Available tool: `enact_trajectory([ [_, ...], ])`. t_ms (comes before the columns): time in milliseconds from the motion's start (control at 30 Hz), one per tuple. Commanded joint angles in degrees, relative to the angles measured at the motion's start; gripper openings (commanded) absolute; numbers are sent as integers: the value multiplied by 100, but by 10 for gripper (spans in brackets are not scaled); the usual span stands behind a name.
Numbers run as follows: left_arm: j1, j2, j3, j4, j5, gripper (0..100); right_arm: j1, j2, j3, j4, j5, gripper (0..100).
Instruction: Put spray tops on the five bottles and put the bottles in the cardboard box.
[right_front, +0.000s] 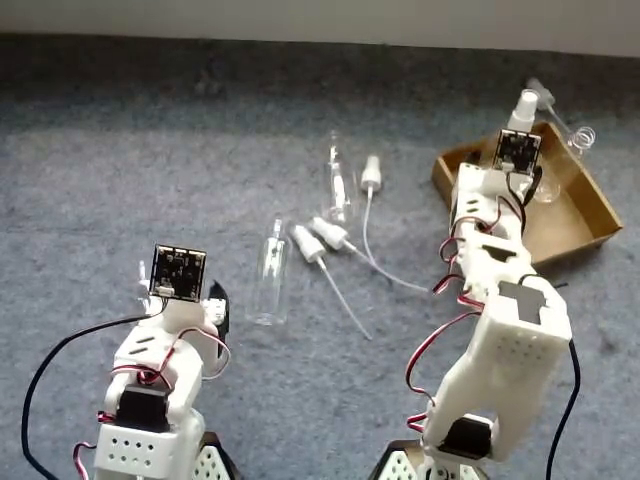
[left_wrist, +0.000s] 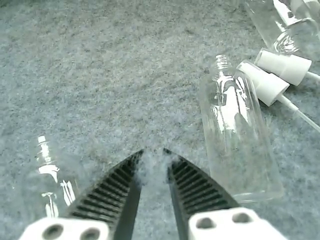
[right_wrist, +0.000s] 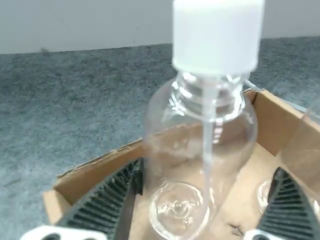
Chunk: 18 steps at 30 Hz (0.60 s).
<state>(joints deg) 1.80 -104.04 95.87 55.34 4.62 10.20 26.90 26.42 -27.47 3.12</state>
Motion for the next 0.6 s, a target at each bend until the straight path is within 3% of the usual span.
enact_trajectory([
  [0, -31, -48, 119, -105, 26, 5, -57, -875, 57, 374, 26, 338],
  [567, -40, -48, 119, -105, 26, 5, -48, -2721, 110, 2598, 9, 338],
])
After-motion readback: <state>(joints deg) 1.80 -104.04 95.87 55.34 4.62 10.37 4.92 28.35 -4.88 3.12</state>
